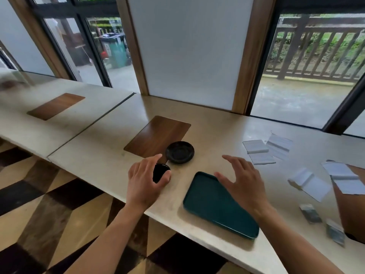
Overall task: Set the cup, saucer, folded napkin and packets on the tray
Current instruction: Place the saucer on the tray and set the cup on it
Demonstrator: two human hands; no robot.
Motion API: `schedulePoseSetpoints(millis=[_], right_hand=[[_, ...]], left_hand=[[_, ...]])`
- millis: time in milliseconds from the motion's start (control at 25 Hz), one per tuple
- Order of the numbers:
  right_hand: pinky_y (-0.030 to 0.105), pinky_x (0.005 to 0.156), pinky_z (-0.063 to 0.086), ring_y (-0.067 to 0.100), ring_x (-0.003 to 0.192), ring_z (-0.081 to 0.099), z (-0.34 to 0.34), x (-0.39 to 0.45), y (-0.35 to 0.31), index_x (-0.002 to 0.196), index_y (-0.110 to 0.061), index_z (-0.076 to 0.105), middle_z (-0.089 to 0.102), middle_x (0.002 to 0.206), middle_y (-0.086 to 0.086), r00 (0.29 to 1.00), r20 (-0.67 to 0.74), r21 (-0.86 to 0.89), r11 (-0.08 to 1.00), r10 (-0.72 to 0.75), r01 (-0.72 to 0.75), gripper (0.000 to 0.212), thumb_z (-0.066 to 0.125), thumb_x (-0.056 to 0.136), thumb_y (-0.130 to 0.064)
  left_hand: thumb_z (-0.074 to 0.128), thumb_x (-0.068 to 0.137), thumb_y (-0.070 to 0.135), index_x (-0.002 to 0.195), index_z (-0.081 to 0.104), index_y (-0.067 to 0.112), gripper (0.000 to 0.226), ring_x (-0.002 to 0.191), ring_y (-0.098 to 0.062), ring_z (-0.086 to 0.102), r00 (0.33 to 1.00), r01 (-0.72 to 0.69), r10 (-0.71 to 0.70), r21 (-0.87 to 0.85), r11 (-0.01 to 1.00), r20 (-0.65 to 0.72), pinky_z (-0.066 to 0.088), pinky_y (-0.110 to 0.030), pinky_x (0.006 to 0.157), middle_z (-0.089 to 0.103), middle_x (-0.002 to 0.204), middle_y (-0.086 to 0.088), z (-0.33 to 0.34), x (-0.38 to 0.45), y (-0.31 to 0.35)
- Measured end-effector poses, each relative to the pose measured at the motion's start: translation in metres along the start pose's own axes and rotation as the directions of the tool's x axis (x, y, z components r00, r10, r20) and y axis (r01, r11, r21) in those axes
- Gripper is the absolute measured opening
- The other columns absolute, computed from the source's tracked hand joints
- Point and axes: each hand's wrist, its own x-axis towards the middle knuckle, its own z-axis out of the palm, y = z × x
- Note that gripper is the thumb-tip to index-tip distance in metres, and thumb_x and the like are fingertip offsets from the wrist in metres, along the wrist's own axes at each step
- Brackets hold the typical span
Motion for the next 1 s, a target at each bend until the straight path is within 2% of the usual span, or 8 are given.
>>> schedulePoseSetpoints(millis=[120,240,480,560,680,760,840,1000], right_hand=[[0.04,0.09,0.046,0.02,0.114,0.054,0.029,0.036,0.013,0.133,-0.032,0.044,0.057,0.129,-0.005,0.998,0.069,0.008,1.0,0.003,-0.003,0.057,0.051,0.084,-0.061],[0.038,0.089,0.047,0.017,0.115,0.053,0.064,0.069,0.024,0.135,-0.035,0.039,0.055,0.131,-0.007,0.988,0.153,0.006,1.0,0.029,-0.03,0.06,0.053,0.083,-0.062],[0.041,0.092,0.046,0.016,0.12,0.049,0.139,0.125,0.035,0.138,-0.04,0.031,0.051,0.134,-0.009,0.937,0.307,-0.019,0.986,0.164,-0.167,0.066,0.056,0.082,-0.06],[0.039,0.093,0.046,0.017,0.123,0.048,0.162,0.138,0.036,0.142,-0.039,0.026,0.049,0.138,-0.007,0.906,0.375,-0.034,0.979,0.197,-0.199,0.07,0.06,0.082,-0.054],[0.036,0.094,0.044,0.019,0.126,0.044,0.195,0.156,0.038,0.147,-0.036,0.017,0.045,0.141,-0.003,0.816,0.518,-0.012,0.956,0.256,-0.292,0.083,0.065,0.08,-0.045],[0.037,0.096,0.043,0.022,0.126,0.042,0.212,0.165,0.038,0.15,-0.033,0.009,0.042,0.142,0.0,0.755,0.59,-0.031,0.942,0.287,-0.334,0.094,0.068,0.077,-0.047],[0.041,0.099,0.043,0.026,0.128,0.04,0.229,0.177,0.038,0.151,-0.029,0.006,0.039,0.145,0.004,0.713,0.62,-0.074,0.929,0.327,-0.362,0.103,0.071,0.074,-0.049],[0.042,0.098,0.045,0.029,0.125,0.042,0.256,0.188,0.035,0.15,-0.029,0.008,0.044,0.14,0.005,0.684,0.625,-0.144,0.916,0.378,-0.375,0.105,0.074,0.072,-0.049]], left_hand=[[0.038,0.087,0.062,0.135,0.041,0.033,0.056,0.12,-0.017,0.051,0.997,0.05,-0.049,-0.01,0.999,0.062,0.033,-0.042,0.108,0.057,0.129,0.007,0.024,0.036,-0.021],[0.048,0.09,0.05,0.138,0.038,0.034,0.052,0.12,-0.018,0.052,0.989,0.055,-0.056,0.01,0.998,0.134,0.034,-0.043,0.106,0.057,0.128,0.005,0.05,0.076,-0.05],[0.056,0.089,0.036,0.139,0.041,0.033,0.053,0.113,-0.021,0.057,0.935,0.053,-0.05,-0.001,0.999,0.351,0.04,-0.046,0.103,0.063,0.118,0.006,0.108,0.16,-0.111],[0.057,0.089,0.033,0.142,0.036,0.035,0.057,0.113,-0.02,0.056,0.9,0.056,-0.048,-0.007,0.998,0.434,0.039,-0.048,0.103,0.062,0.116,0.007,0.13,0.179,-0.127],[0.061,0.087,0.03,0.149,0.013,0.04,0.079,0.119,-0.021,0.052,0.818,0.082,-0.076,0.016,0.997,0.57,0.035,-0.051,0.104,0.06,0.122,0.008,0.162,0.201,-0.143],[0.063,0.084,0.028,0.149,0.001,0.041,0.09,0.122,-0.021,0.049,0.76,0.055,-0.074,0.049,0.997,0.646,0.033,-0.052,0.106,0.057,0.126,0.007,0.181,0.21,-0.152],[0.064,0.081,0.029,0.15,0.0,0.04,0.095,0.124,-0.023,0.047,0.702,0.041,-0.079,0.07,0.997,0.708,0.031,-0.052,0.108,0.053,0.13,0.005,0.197,0.22,-0.162],[0.068,0.079,0.033,0.152,0.011,0.033,0.093,0.122,-0.023,0.046,0.616,0.011,-0.051,0.056,0.998,0.786,0.031,-0.051,0.106,0.052,0.128,0.005,0.216,0.229,-0.176]])
